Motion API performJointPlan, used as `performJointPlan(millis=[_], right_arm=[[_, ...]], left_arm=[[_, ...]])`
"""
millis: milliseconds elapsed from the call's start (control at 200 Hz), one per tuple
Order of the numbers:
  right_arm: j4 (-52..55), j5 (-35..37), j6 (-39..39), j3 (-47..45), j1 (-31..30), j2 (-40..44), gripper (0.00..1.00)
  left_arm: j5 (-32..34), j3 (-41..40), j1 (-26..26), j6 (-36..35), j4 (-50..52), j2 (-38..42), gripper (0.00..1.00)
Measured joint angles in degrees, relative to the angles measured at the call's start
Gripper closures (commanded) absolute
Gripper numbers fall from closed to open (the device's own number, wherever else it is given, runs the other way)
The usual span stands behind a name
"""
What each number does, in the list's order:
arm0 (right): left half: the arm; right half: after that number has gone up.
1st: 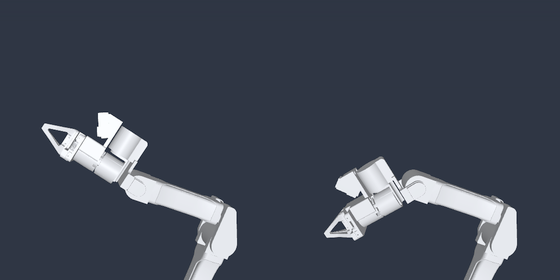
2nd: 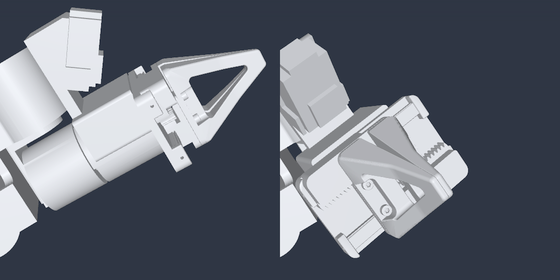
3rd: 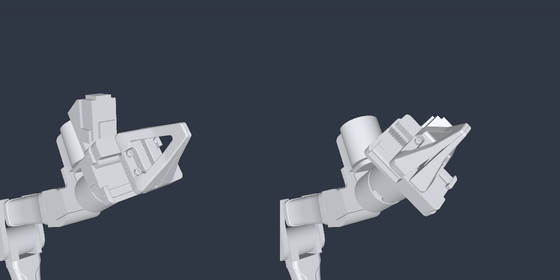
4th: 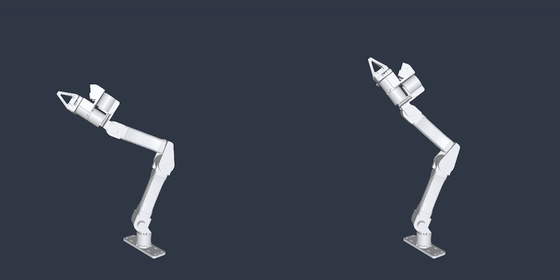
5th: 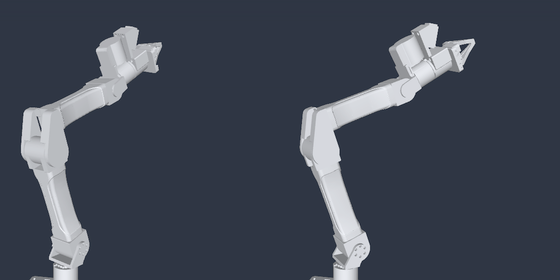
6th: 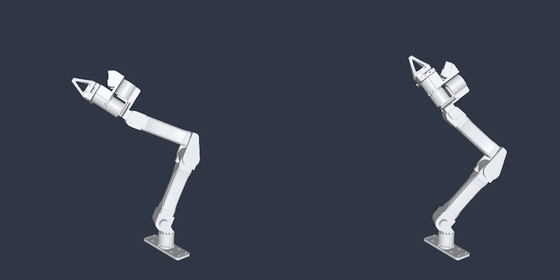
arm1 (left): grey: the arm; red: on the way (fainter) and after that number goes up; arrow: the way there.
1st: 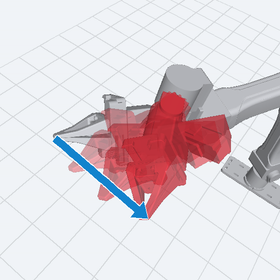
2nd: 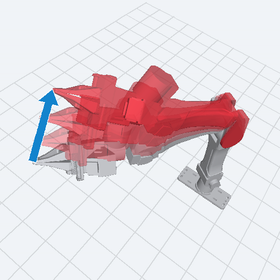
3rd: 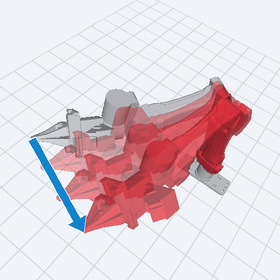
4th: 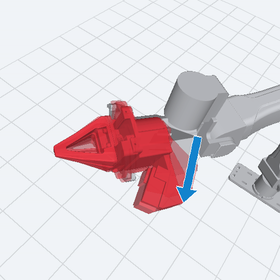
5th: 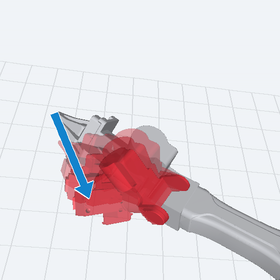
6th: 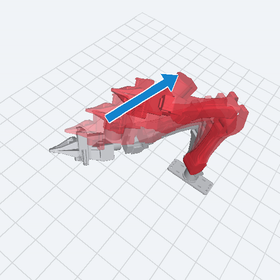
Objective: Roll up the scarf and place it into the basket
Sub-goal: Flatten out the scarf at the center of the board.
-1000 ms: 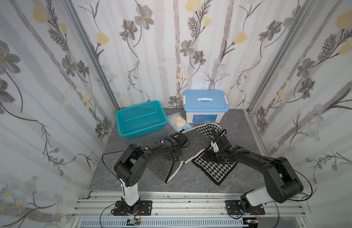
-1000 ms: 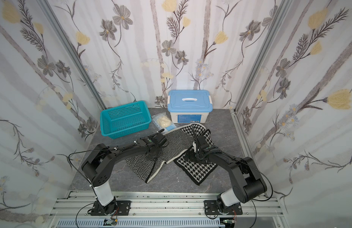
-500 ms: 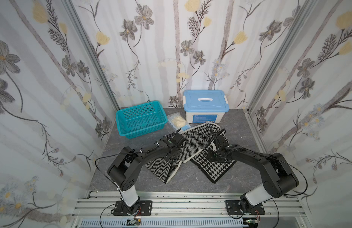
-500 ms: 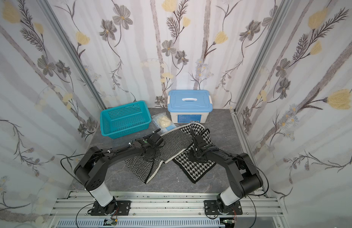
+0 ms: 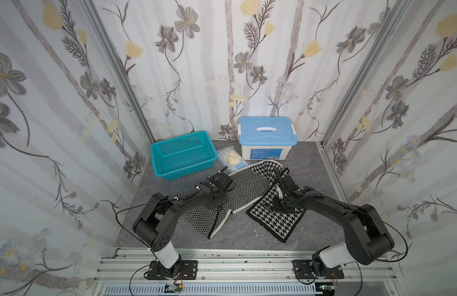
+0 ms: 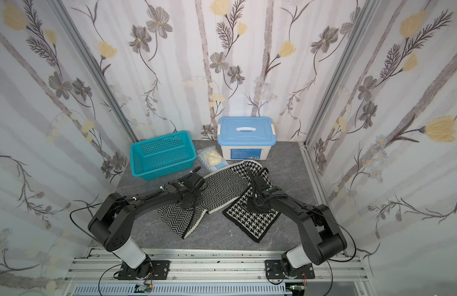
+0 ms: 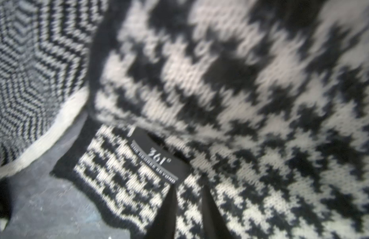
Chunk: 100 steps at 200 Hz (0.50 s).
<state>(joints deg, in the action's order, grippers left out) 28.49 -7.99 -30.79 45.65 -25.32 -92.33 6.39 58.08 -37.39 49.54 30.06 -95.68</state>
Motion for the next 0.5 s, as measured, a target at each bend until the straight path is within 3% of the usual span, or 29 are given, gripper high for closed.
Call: performJointPlan(millis=[110,340,500], right_arm=[[1.4,-0.4,0.9,0.2,-1.8,4.4,0.10],[5.6,1.5,1.8,3.2,-11.8,2.8,0.08],[5.4,4.0,1.9,3.1,-13.7,-0.5,0.10]], left_arm=[[-0.3,-1.0,0.2,0.0,-1.0,0.0,0.89],[-1.5,-3.7,0.3,0.2,-3.5,0.5,0.89],[-1.9,-5.1,0.3,0.4,-3.7,2.5,0.89]])
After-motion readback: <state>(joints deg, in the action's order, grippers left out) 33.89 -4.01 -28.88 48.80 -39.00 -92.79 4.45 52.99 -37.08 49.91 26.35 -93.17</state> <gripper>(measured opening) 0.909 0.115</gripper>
